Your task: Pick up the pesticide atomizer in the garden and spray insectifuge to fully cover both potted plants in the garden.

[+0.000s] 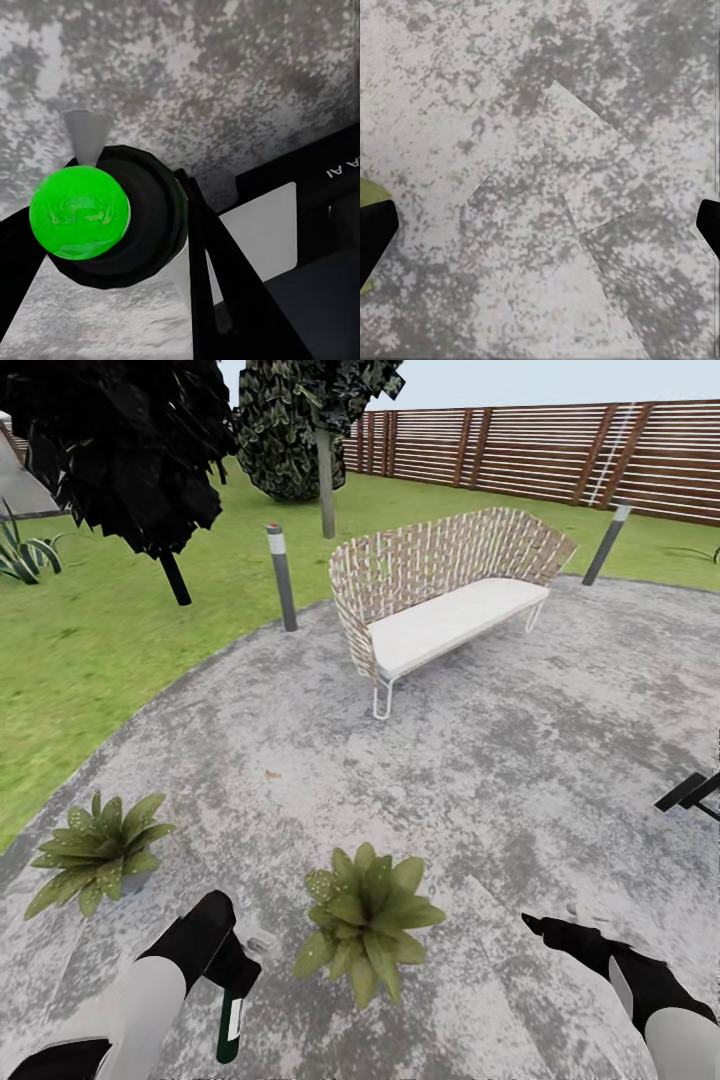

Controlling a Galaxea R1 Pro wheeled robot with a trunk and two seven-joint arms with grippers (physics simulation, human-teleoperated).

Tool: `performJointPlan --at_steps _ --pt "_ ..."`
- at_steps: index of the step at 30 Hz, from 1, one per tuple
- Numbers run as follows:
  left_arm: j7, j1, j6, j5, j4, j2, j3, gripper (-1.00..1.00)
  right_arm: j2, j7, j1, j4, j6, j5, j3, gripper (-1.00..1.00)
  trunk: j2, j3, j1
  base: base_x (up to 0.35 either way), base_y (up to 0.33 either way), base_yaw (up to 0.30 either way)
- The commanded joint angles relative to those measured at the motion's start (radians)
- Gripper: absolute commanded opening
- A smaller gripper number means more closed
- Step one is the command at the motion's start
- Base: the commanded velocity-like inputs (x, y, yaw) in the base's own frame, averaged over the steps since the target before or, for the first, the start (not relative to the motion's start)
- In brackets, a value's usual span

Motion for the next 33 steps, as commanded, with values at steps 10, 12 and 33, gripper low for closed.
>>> performJointPlan --at_steps 10,12,33 --pt "-0.010 0.000 0.004 -0.010 -0.002 -0.001 0.006 -1.00 0.001 0.008 -0.001 -0.001 0.006 0.005 -0.008 1.00 0.000 -0.001 0.000 -0.048 -0.152 0.115" --pt "-0.010 0.000 0.004 -0.010 -0.002 -0.001 0.006 -1.00 0.001 0.008 -0.001 -0.001 0.006 0.005 -0.008 1.00 0.000 -0.001 0.000 -0.001 -0.004 0.247" --pt "-0.010 0.000 0.004 -0.010 -0.002 -0.001 0.006 -1.00 0.001 0.008 -0.001 -0.001 0.006 0.005 -0.008 1.00 0.000 -0.001 0.000 0.091 -0.085 0.123"
